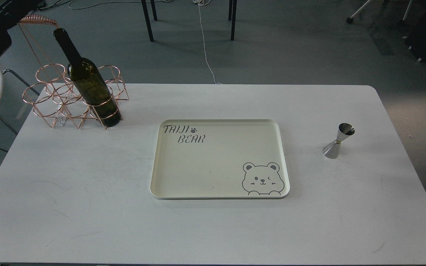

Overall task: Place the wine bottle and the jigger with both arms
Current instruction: 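Release the bottle and withdraw the left gripper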

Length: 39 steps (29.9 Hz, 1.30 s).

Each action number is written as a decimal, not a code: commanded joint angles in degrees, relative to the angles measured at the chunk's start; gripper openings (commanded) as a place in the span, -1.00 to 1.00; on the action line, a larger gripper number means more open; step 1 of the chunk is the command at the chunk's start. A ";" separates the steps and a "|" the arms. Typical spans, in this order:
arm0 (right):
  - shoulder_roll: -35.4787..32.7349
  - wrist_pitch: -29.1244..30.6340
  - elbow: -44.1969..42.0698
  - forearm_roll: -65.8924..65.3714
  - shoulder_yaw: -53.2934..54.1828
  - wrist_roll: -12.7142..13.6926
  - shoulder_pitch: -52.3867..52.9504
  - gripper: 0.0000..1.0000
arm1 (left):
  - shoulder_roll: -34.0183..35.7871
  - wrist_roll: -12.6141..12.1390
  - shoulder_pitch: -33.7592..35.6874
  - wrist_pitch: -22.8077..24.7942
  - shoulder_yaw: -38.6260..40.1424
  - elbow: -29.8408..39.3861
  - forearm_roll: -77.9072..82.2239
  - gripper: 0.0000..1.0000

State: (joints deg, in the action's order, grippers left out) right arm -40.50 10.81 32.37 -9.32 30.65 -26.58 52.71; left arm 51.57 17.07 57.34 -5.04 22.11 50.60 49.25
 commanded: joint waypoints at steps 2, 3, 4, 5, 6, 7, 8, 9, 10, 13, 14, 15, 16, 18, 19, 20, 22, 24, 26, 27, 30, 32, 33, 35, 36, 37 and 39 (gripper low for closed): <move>-0.10 0.26 -2.30 0.09 1.08 -1.19 -0.24 0.99 | 2.57 0.06 0.06 4.15 0.47 -0.42 -22.49 0.96; -0.02 0.52 -2.66 0.17 1.78 -1.36 -0.33 0.99 | 2.57 0.15 -0.03 5.38 0.91 -0.42 -27.41 0.96; -0.02 0.52 -2.75 0.18 2.39 -1.37 -0.41 0.99 | 2.57 0.15 -0.20 6.61 1.43 -0.42 -32.41 0.96; 0.07 0.52 -2.75 0.35 2.57 -1.28 -0.50 0.99 | 2.66 0.24 -0.47 7.58 1.88 -0.42 -36.64 0.96; 0.16 0.52 -2.75 0.87 2.57 -1.10 -0.59 0.99 | 2.58 0.59 -0.64 8.81 1.88 -0.59 -41.38 0.96; 0.42 0.35 -2.75 1.49 2.57 -1.02 -0.59 0.98 | 2.57 1.11 -0.99 9.87 1.88 -0.86 -45.43 0.96; 0.51 0.26 -2.75 2.36 2.57 -0.84 -0.59 0.98 | 2.40 2.08 -1.52 11.18 1.88 -1.64 -49.82 0.96; 0.51 0.35 -2.75 3.50 2.57 -0.58 -0.59 0.98 | 2.05 3.39 -2.22 12.85 1.88 -3.04 -54.13 0.96; 0.51 0.52 -2.75 4.47 2.57 -0.31 -0.59 0.98 | 1.70 4.62 -2.75 14.61 1.88 -4.36 -57.48 0.96; 0.51 0.79 -3.01 8.34 2.57 0.91 -0.85 0.98 | -0.49 7.18 -5.21 21.46 2.05 -8.31 -66.10 0.96; 0.51 0.87 -3.27 9.65 2.57 1.53 -1.20 0.98 | -1.11 7.18 -5.74 23.31 2.06 -9.46 -67.87 0.96; 0.51 1.14 -3.62 11.32 2.57 2.32 -1.55 0.98 | -1.55 7.18 -6.35 25.41 2.06 -10.86 -69.71 0.96; 0.51 1.75 -3.97 12.82 2.57 2.85 -1.99 0.98 | -1.90 7.10 -6.79 26.65 2.06 -11.92 -71.04 0.96; 0.60 4.64 -4.85 15.81 2.66 3.12 -3.48 0.98 | -2.87 6.83 -8.29 28.59 2.06 -13.68 -73.59 0.96; 0.69 5.87 -5.29 16.86 2.66 3.12 -4.01 0.98 | -3.40 6.83 -9.08 29.29 2.14 -14.12 -74.47 0.96; 0.95 7.02 -5.56 17.92 2.66 3.12 -4.63 0.98 | -3.92 6.83 -9.87 29.91 2.32 -14.30 -75.70 0.96; 2.17 7.73 -5.73 19.59 2.75 3.03 -5.51 0.98 | -4.45 6.83 -11.54 30.53 3.54 -14.31 -77.89 0.96; 3.23 7.99 -5.65 21.17 2.75 3.03 -6.30 0.98 | -5.24 6.74 -13.82 30.62 5.91 -14.31 -79.48 0.96; 3.41 8.34 -5.65 22.67 2.75 3.03 -7.26 0.98 | -6.38 6.74 -16.28 30.79 8.02 -14.31 -79.57 0.96; 3.50 8.69 -5.73 23.28 2.84 3.03 -7.97 0.98 | -6.74 6.66 -17.51 30.88 8.99 -14.39 -79.57 0.96; 3.50 12.81 -5.73 25.39 4.06 3.12 -10.78 0.98 | -7.71 6.39 -20.85 31.32 11.28 -14.31 -79.57 0.96; 3.59 14.93 -5.73 26.63 5.47 3.12 -12.89 0.98 | -7.80 6.39 -22.35 32.20 12.25 -14.22 -79.49 0.96; 3.94 14.94 -5.82 26.72 6.00 3.12 -13.42 0.98 | -7.80 6.39 -22.70 32.64 12.42 -14.22 -79.40 0.96; 5.51 14.94 -5.82 26.72 6.35 3.03 -13.86 0.98 | -7.80 6.48 -22.79 32.82 12.43 -14.22 -79.14 0.96; 6.30 14.94 -6.00 26.72 6.44 2.85 -13.86 0.98 | -7.80 6.65 -22.79 32.90 12.43 -14.22 -78.96 0.96; 6.92 14.94 -6.35 26.72 6.53 2.77 -13.86 0.99 | -7.88 6.83 -22.79 32.91 12.43 -14.22 -78.87 0.96; 7.54 14.50 -7.22 26.72 6.53 2.85 -14.04 0.99 | -7.88 6.83 -22.79 32.38 12.34 -14.13 -78.87 0.96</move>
State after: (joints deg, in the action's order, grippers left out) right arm -34.13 25.73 26.22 17.35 37.04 -23.63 38.93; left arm 43.74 23.72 34.60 27.76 34.51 36.39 -29.75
